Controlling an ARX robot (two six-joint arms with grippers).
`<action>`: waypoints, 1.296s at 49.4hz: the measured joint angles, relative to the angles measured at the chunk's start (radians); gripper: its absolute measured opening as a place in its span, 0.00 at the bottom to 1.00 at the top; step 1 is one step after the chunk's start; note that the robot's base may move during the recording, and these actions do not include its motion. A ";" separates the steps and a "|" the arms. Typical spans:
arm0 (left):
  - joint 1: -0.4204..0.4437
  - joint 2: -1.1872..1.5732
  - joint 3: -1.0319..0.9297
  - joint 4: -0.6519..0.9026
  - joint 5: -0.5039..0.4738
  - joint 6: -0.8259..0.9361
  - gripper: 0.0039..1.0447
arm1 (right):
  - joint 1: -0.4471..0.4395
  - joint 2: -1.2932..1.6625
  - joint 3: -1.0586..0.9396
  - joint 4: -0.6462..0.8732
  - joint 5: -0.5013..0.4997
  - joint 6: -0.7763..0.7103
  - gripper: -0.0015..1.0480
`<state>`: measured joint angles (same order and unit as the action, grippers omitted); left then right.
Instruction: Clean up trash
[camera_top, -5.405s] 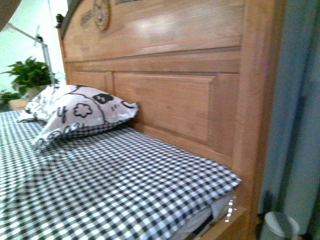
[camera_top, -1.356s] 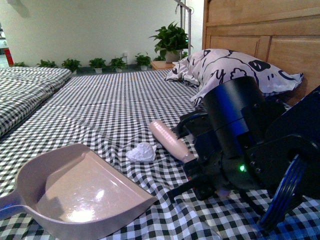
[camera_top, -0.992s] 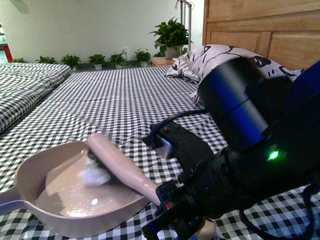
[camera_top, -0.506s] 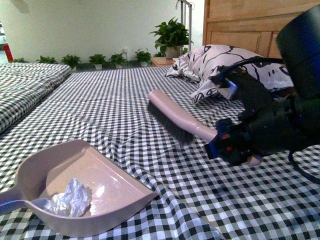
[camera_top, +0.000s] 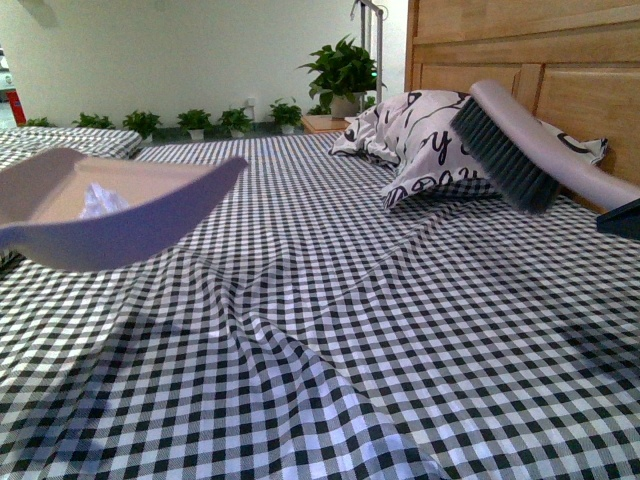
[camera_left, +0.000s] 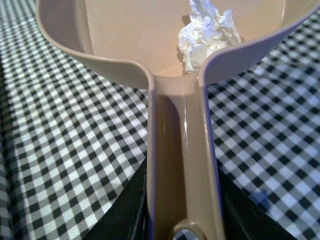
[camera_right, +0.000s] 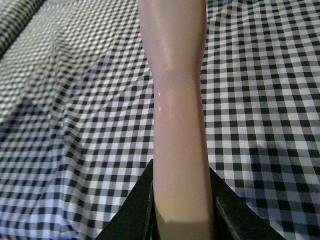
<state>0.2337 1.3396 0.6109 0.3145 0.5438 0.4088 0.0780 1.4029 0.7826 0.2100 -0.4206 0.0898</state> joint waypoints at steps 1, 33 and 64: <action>-0.006 -0.011 -0.004 0.014 -0.014 -0.019 0.26 | -0.007 -0.020 -0.009 0.000 -0.008 0.010 0.19; -0.264 -0.571 -0.208 0.036 -0.571 -0.309 0.26 | 0.030 -0.680 -0.153 -0.179 -0.053 0.369 0.19; -0.706 -1.090 -0.403 -0.151 -1.094 -0.304 0.26 | -0.010 -1.006 -0.196 -0.370 0.042 0.400 0.19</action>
<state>-0.4728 0.2493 0.2081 0.1638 -0.5503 0.1051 0.0677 0.3965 0.5861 -0.1604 -0.3786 0.4896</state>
